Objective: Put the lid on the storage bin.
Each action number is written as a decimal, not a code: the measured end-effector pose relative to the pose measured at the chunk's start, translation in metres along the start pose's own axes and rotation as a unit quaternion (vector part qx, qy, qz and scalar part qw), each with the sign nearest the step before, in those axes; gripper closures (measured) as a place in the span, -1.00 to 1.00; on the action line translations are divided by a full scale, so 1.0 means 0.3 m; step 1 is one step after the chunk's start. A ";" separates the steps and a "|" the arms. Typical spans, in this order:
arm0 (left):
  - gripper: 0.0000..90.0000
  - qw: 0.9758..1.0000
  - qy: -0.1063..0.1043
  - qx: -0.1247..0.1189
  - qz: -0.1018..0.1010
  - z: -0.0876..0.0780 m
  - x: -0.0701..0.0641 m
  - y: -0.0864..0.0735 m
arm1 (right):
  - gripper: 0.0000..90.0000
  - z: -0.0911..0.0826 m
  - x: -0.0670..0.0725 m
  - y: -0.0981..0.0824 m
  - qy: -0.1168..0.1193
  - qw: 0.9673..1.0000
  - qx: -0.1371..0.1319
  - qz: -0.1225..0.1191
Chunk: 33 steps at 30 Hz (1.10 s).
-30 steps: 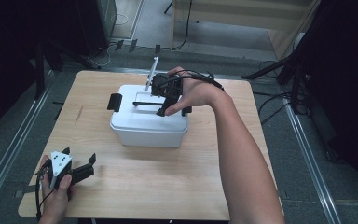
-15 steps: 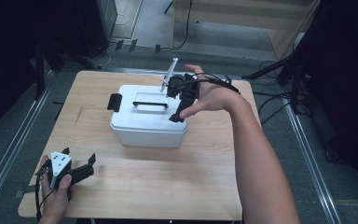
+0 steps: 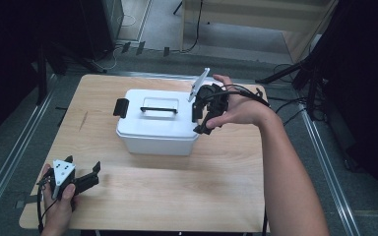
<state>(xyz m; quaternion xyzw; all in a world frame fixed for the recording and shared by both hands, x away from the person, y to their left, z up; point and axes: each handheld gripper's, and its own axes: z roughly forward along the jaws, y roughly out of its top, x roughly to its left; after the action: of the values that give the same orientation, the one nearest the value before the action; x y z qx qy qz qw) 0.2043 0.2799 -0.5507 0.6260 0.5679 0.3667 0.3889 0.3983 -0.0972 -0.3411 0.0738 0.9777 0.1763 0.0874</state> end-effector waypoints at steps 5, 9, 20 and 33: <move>-0.80 1.000 -0.001 -0.001 0.001 -0.001 0.000 0.000 | -1.00 -0.008 0.010 -0.034 -0.007 1.000 -0.003 0.004; -0.80 1.000 -0.001 -0.001 0.001 0.000 0.000 0.000 | -1.00 -0.016 0.016 -0.068 -0.007 1.000 -0.006 0.011; -0.80 1.000 0.001 0.000 0.002 0.000 -0.002 0.000 | -1.00 -0.040 0.033 -0.181 -0.016 0.999 -0.007 0.028; -0.80 1.000 0.001 0.001 0.004 0.000 -0.002 0.000 | -1.00 -0.024 0.062 -0.283 -0.024 0.999 -0.002 0.045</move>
<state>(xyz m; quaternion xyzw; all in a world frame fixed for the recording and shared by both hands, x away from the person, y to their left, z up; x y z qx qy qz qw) 0.2042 0.2793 -0.5507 0.6280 0.5666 0.3681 0.3861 0.3690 -0.1750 -0.3676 0.1220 0.9706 0.1805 0.1027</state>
